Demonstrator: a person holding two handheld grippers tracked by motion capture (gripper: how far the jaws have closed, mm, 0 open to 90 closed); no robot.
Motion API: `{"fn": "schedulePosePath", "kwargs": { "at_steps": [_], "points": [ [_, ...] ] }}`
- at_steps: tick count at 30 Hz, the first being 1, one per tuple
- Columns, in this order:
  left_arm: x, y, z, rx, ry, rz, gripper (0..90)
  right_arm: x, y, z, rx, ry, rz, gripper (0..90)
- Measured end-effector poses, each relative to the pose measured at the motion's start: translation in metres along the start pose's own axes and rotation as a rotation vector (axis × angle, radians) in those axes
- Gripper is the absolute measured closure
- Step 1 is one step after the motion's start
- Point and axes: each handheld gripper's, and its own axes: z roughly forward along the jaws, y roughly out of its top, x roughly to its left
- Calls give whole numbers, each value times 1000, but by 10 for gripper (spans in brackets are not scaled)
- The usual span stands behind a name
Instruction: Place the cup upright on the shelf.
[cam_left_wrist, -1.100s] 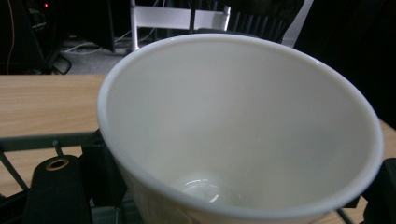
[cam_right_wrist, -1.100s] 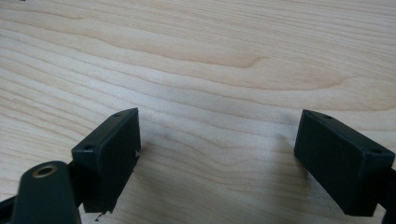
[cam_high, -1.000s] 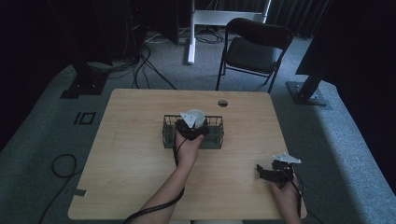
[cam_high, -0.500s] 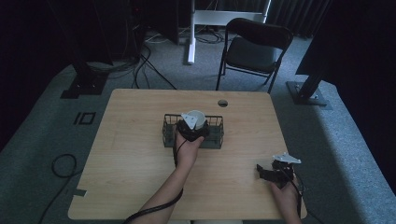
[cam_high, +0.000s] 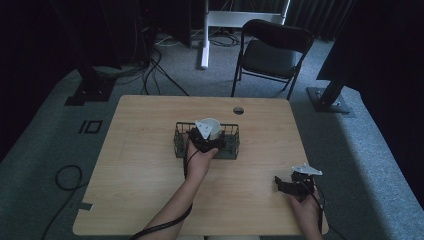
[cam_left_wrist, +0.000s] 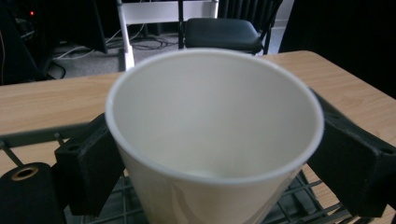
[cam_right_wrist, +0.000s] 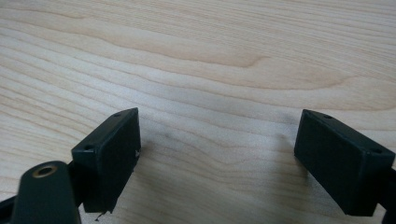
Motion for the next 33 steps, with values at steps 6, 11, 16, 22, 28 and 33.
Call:
{"fn": "schedulePosePath", "kwargs": {
  "at_steps": [6, 11, 16, 22, 28, 33],
  "points": [
    [2, 3, -9, -17, 0, 4, 102, 0, 0, 0, 0, 0, 0, 141],
    [5, 5, -18, -19, -18, -1, 104, 0, 0, 0, 0, 0, 0, 140],
    [6, 8, -31, -37, -48, 16, 104, 0, 0, 0, 0, 0, 0, 140],
    [12, 4, -46, -27, -69, 34, 104, 0, 0, 0, 0, 0, -1, 141],
    [20, -4, -62, -37, -129, 15, 104, 0, 0, 0, -1, 0, -1, 140],
    [27, -9, -73, -31, -158, 24, 104, 0, 0, 0, -1, 0, 0, 140]
  ]
}}
